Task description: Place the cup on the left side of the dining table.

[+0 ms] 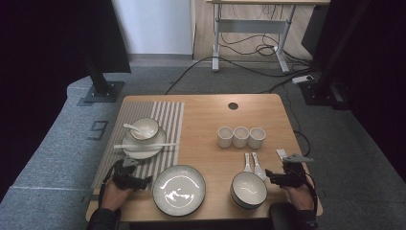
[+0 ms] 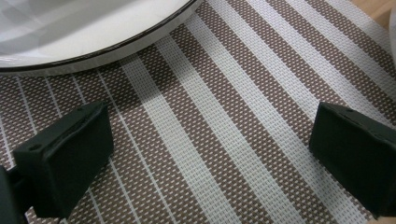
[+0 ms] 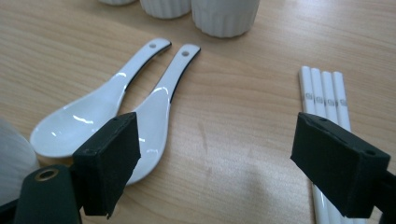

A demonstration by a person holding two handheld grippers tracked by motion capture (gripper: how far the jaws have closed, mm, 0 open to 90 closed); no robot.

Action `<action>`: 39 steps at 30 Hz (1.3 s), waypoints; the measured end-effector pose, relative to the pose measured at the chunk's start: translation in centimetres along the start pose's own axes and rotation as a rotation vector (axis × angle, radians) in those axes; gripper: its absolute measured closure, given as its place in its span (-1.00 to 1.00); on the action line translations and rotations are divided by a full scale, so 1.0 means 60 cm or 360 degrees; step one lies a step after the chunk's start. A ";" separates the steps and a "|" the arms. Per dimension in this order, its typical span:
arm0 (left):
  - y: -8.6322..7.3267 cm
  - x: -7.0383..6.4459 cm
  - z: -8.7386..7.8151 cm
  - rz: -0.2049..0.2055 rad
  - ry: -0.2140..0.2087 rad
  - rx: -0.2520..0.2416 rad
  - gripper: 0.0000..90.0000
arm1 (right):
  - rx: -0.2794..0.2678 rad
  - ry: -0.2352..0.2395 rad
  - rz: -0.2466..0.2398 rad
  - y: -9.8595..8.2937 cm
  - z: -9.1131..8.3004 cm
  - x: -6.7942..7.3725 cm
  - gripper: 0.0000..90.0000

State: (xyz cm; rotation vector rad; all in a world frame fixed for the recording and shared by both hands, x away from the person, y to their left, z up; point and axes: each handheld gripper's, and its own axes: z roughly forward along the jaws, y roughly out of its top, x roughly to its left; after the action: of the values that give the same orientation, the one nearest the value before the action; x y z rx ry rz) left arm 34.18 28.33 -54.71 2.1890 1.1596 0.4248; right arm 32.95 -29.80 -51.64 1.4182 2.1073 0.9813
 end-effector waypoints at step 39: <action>-0.002 0.001 0.000 0.0014 -0.0009 -0.0019 -1.00 | 0.0155 -0.0029 -0.0063 0.137 0.055 -0.015 -0.93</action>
State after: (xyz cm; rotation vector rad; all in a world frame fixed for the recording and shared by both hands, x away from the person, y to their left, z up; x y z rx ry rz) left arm 34.14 28.43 -54.82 2.1845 1.1423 0.4281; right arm 40.67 -27.65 -47.78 1.4200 2.1882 0.8583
